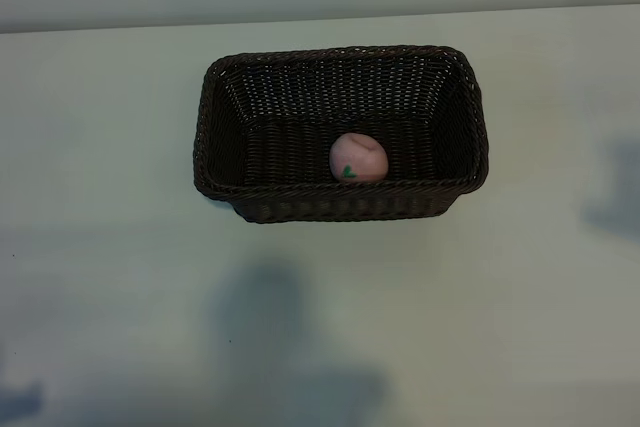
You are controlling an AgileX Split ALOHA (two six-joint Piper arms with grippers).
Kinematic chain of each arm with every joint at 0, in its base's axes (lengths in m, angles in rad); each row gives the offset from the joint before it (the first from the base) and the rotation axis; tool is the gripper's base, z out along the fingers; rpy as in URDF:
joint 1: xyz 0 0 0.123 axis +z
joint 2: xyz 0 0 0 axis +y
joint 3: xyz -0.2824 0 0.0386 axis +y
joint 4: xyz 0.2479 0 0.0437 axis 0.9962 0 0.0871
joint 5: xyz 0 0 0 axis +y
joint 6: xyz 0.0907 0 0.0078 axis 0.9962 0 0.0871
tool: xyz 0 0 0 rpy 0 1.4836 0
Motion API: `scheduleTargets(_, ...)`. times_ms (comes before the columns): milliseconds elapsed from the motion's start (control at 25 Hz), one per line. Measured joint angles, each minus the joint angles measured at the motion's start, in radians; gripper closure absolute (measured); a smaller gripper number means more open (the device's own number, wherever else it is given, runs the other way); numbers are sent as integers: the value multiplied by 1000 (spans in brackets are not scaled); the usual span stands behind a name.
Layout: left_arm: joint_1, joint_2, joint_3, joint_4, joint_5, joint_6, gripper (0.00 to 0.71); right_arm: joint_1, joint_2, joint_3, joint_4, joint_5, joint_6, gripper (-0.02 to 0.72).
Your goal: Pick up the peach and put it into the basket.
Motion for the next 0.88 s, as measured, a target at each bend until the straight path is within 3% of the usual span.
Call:
scheduleTargets(440,0,0,0,0,0,0,269,0,-394,260,-1,-73,19,109)
scheduleTargets(880,0,0,0,0,0,0,269,0,-596,577,1,-80,-8,109)
